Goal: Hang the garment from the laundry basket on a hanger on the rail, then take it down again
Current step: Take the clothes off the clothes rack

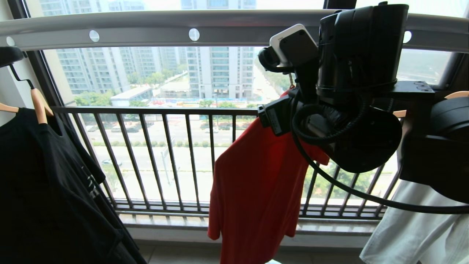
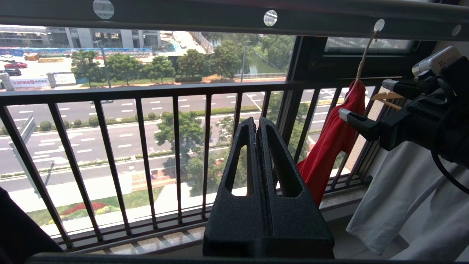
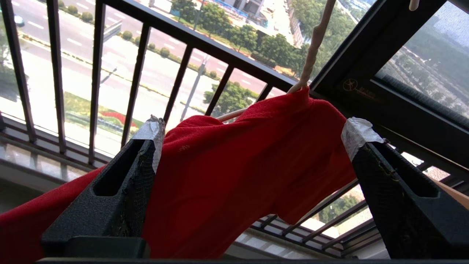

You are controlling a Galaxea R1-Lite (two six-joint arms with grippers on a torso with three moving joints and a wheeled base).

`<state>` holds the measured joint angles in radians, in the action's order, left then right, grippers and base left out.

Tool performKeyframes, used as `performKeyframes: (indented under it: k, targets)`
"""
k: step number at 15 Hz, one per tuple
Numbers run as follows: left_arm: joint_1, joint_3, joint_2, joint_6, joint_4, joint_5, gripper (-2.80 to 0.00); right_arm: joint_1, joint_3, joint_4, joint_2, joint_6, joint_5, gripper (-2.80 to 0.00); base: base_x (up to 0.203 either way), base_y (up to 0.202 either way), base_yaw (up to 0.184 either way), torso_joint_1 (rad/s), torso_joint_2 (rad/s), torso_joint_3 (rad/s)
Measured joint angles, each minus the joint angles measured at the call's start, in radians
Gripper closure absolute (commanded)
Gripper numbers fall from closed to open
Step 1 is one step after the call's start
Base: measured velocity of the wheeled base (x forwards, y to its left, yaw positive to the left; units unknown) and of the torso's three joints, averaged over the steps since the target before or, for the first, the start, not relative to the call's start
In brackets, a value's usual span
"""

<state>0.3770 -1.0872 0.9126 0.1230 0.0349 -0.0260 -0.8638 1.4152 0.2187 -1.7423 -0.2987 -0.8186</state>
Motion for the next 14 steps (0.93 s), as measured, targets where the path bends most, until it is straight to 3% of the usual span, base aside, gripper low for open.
performKeyframes:
  k: [14]
  targets:
    - [0.0, -0.001, -0.006, 0.0, 0.0, 0.0, 0.0, 0.01, -0.074, -0.003, 0.029, 0.0, -0.051, -2.8, 0.0, 0.0, 0.0, 0.0, 0.0, 0.0]
